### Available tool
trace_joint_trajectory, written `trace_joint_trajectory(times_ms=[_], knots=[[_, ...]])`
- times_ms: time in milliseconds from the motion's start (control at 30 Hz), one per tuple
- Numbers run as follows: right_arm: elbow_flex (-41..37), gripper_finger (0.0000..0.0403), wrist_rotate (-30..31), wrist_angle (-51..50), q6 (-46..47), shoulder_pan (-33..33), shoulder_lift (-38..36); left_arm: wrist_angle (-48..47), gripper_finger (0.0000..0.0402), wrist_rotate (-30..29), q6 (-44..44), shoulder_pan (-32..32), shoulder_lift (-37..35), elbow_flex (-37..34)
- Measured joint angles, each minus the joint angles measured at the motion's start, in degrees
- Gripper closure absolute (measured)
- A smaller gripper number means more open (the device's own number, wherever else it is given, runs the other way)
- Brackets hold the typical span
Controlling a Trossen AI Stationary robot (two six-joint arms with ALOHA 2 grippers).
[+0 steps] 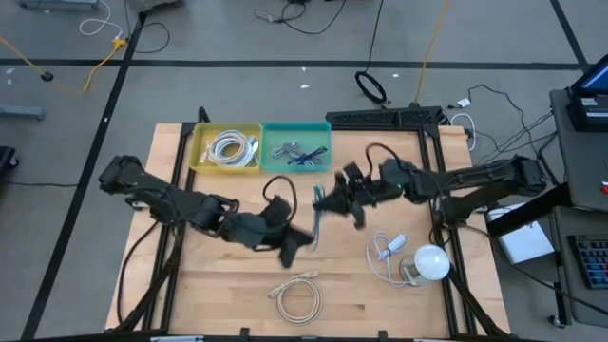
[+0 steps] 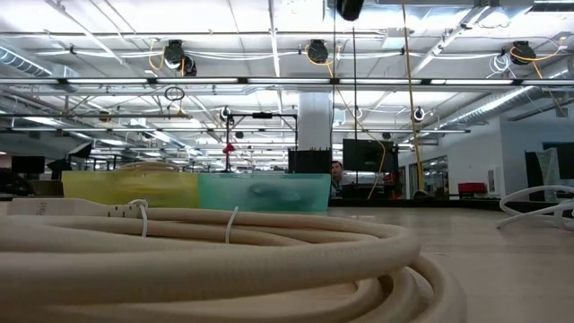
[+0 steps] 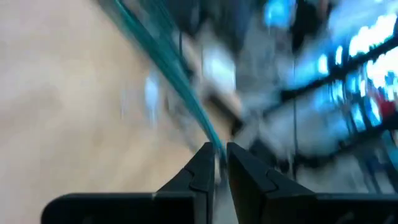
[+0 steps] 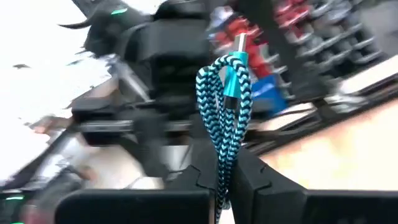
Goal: Pick & Place USB Port
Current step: Put the blue charger cable into the green bin
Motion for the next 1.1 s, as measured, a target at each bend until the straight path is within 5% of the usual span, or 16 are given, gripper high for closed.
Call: trace_joint_trajectory(times_ms=[133, 533, 833, 1100], knots=[[4.3, 0.0398, 5.3, -10.1, -9.0, -7.4, 0.4, -13.3, 0.0361, 4.1, -7.4, -4.1, -1.6, -0.1], [23.2, 0.0398, 10.0, -23.8, -26.2, -22.6, 16.7, -45.4, 0.036, -1.7, -22.0, -9.7, -2.1, -0.1], [38.9, 0.0398, 14.1, -42.0, -39.8, -23.9, 36.4, -53.5, 0.036, -4.1, -18.5, -10.0, -2.5, -0.1], [40.4, 0.0398, 25.0, -47.8, -56.9, -22.9, 41.6, -57.1, 0.036, -5.1, -18.0, -10.8, -2.5, -0.1]])
